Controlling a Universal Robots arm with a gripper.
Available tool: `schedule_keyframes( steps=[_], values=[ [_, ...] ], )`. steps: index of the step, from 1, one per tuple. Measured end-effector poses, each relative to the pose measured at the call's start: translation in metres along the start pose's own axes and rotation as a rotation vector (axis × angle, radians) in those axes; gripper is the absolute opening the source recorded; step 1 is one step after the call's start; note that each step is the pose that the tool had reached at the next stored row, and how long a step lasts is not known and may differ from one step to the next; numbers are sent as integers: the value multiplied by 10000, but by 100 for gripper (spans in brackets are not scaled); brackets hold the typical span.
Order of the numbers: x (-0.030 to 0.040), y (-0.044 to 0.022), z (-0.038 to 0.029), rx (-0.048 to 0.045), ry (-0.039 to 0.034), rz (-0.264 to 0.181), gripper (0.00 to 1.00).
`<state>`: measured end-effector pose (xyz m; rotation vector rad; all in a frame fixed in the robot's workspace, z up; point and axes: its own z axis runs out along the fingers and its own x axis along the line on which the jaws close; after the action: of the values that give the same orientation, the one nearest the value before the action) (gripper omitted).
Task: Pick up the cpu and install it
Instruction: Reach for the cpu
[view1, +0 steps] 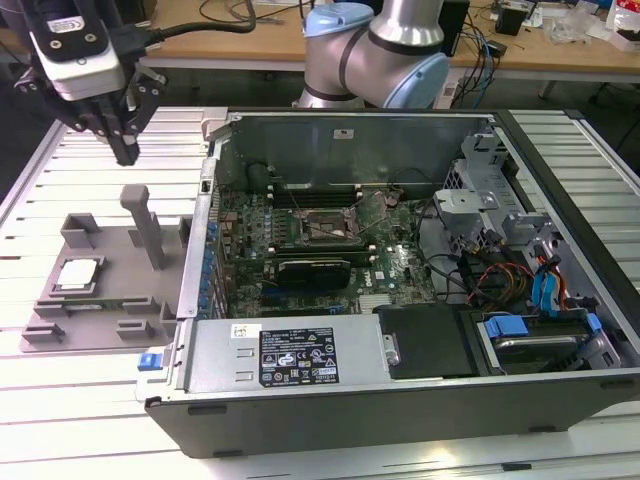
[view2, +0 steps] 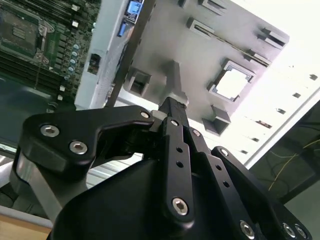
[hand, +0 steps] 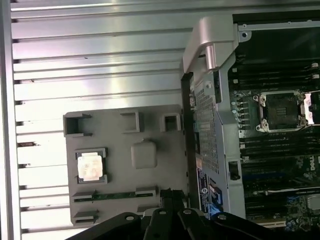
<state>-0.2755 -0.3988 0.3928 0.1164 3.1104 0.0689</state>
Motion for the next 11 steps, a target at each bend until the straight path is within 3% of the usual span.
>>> schedule_keyframes(
  steps=[3,11],
  values=[
    [128,-11,20,-1,-1,-1,11],
    [354,-29,42,0,-1,-1,11]
  ],
)
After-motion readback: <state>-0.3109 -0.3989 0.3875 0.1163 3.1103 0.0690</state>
